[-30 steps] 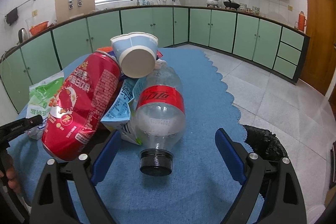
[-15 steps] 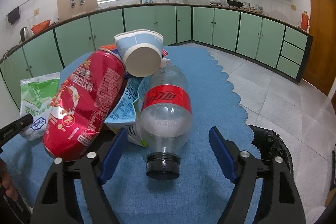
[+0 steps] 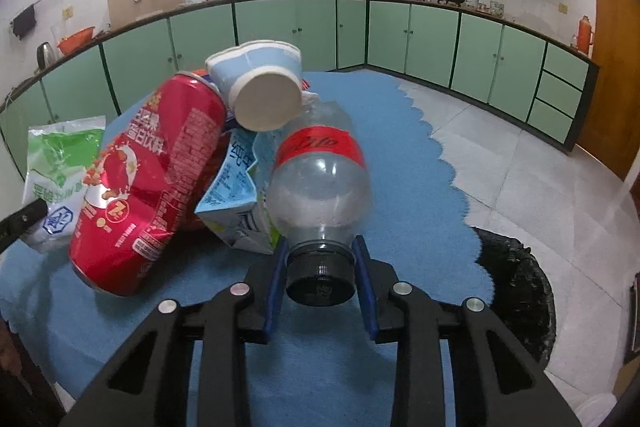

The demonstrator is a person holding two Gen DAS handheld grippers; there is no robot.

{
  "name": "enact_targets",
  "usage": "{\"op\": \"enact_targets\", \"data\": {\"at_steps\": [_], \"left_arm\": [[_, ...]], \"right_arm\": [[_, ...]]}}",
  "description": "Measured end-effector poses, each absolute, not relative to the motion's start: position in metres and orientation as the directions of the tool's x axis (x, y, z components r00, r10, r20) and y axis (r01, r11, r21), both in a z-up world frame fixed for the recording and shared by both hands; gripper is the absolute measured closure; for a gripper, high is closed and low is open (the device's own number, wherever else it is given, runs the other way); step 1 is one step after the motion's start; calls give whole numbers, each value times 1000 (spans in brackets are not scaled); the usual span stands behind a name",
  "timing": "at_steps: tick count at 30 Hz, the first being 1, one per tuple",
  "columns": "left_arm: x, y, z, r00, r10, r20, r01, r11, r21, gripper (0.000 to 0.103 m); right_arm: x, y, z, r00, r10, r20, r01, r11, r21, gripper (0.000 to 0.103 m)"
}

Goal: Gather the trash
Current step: 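Grasp the clear plastic bottle by its cap with the right tool, then carry the bag and bottle over the bin and release both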

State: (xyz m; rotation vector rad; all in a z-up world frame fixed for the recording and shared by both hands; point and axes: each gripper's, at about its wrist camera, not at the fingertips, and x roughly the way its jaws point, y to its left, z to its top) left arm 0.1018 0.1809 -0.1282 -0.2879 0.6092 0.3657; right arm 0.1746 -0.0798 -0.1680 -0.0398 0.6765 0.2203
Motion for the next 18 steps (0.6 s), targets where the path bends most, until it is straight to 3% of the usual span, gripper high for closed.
{"op": "enact_targets", "data": {"at_steps": [18], "left_arm": [[76,164,-79,850,213,-481,-347,915,-207,102]], "right_arm": [[150,-114,-154,786,89,-611,-114,993,-2,71]]}}
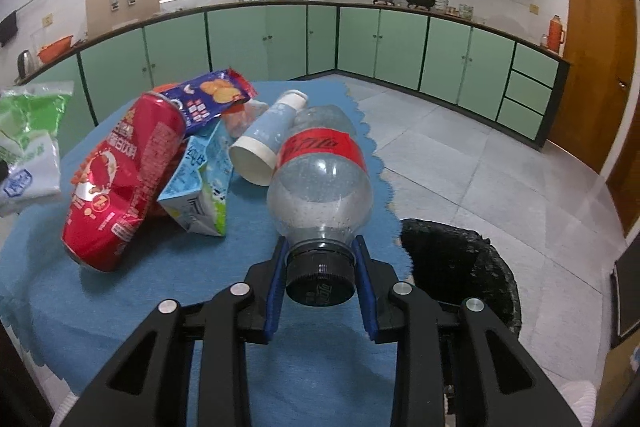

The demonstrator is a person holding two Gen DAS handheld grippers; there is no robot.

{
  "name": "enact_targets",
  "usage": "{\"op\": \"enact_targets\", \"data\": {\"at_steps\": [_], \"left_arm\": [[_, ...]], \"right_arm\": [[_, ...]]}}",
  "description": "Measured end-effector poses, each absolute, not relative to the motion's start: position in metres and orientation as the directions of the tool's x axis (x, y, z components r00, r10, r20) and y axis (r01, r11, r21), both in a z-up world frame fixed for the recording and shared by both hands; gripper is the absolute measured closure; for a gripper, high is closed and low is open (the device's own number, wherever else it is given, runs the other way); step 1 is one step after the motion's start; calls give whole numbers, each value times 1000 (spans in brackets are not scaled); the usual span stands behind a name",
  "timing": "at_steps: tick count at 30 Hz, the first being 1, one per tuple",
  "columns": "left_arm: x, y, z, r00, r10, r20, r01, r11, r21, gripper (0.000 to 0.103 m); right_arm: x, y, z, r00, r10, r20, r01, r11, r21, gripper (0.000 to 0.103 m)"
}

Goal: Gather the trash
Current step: 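Carry the bag and bottle over the bin and release both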

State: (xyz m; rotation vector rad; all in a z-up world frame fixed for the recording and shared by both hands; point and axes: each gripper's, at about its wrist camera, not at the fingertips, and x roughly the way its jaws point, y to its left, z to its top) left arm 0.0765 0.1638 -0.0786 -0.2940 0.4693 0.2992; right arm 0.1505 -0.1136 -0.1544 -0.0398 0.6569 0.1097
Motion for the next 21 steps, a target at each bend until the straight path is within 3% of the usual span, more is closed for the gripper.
{"op": "enact_targets", "data": {"at_steps": [11,21], "left_arm": [[93,126,-48,907,71,-415,-188,951,-248,102],[129,58,-60,893,-101,-439,-7,971,-238,102]], "right_arm": [[155,-130,-153,779,45,-626,-54,999,4,71],[152,-160,-142,798,-3,-603,21,1000,23,71]]}}
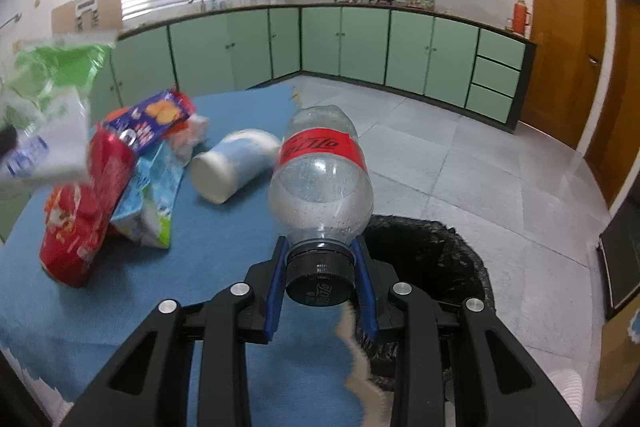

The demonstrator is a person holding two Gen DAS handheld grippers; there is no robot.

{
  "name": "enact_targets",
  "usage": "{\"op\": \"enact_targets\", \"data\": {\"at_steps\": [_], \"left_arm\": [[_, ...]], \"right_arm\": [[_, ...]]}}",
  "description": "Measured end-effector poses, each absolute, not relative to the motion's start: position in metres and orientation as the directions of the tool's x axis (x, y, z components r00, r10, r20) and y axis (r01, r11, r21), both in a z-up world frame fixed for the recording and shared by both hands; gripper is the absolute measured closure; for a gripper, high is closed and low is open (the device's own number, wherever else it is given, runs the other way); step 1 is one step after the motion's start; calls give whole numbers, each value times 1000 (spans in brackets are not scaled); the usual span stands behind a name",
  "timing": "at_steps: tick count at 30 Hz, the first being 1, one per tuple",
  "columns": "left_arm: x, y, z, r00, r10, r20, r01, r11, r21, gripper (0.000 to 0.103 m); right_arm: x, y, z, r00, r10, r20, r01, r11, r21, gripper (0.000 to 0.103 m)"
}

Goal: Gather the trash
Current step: 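Carry the bag and bottle over the bin and release both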

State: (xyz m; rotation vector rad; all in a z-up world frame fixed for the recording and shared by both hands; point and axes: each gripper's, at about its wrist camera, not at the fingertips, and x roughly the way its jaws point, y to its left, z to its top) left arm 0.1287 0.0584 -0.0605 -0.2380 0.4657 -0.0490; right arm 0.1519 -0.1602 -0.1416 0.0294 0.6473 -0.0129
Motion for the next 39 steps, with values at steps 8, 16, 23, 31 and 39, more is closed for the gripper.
{"op": "enact_targets", "data": {"at_steps": [8,16,23,31,39], "left_arm": [[164,-16,-78,848,-278,-451,180,952,-249,102],[212,-95,-118,758,-401,-515,319,916,-245,101],[252,-141,-149,689,-435,-579,362,899,-245,99],[265,-164,-161,678,-449,-583,399,890,-221,50],[246,-142,-142,736,-400,-546,362,914,-182,40]], "right_arm": [[145,-218,-125,816,-91,-571,139,989,40,71],[149,-284,-142,785,-160,-598,242,969,59,71],[179,-325,-167,754,-130,-644,260,959,110,71],[190,-356,-182,746,-95,-660,263,951,161,64],[176,-367,-171,763,-125,-634,310,931,190,34]]}}
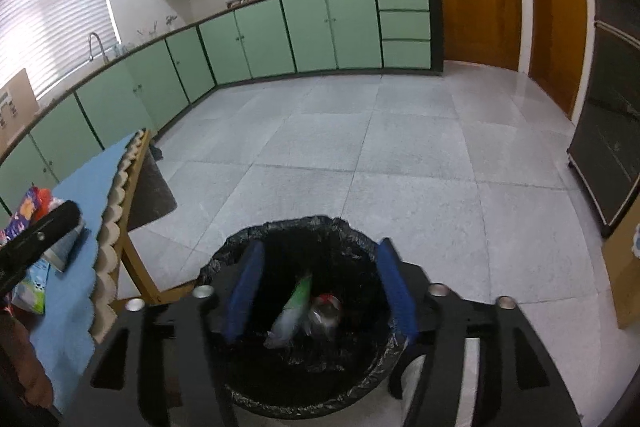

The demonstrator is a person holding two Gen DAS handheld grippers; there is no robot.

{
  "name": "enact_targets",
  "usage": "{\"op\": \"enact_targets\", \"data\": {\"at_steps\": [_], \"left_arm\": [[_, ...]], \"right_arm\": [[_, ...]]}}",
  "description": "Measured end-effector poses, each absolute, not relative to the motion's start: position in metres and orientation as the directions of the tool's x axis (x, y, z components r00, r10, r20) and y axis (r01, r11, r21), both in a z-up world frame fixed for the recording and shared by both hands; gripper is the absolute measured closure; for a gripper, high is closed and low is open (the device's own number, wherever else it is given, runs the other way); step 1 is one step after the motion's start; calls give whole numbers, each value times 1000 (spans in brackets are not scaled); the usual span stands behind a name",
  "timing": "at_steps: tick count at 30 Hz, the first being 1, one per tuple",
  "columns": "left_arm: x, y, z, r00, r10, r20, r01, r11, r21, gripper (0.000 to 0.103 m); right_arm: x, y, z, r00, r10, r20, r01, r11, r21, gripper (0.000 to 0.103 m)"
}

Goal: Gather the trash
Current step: 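Carry the bag and bottle over the bin and release both, then grasp the red paper cone with the left tool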

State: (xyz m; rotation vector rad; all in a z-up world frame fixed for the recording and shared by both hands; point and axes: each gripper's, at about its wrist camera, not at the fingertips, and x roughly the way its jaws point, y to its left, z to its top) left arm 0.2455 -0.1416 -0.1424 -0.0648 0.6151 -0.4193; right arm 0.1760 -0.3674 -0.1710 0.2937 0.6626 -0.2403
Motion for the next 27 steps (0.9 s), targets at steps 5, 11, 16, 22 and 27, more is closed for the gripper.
{"op": "enact_targets", "data": {"at_steps": [5,11,16,22,27], "left_arm": [[215,-102,-114,835,-261,-485,257,963,-77,24],[172,-42,-97,915,-27,-403,67,994,84,20],[160,1,-93,910,64,-410,-21,994,108,18],[176,31,-98,886,58,-461,-40,998,48,14],[194,36,-114,850,28,-526,-25,1000,13,14]], "right_arm": [[167,-337,-144,819,-136,-557,271,948,167,14],[163,-277,-127,870,-60,-489,148,978,144,11],[164,-223,-123,883,37,-467,32,990,138,11],[162,-180,-121,887,76,-455,-37,995,95,11],[168,-173,-119,884,76,-461,-34,995,99,11]]}}
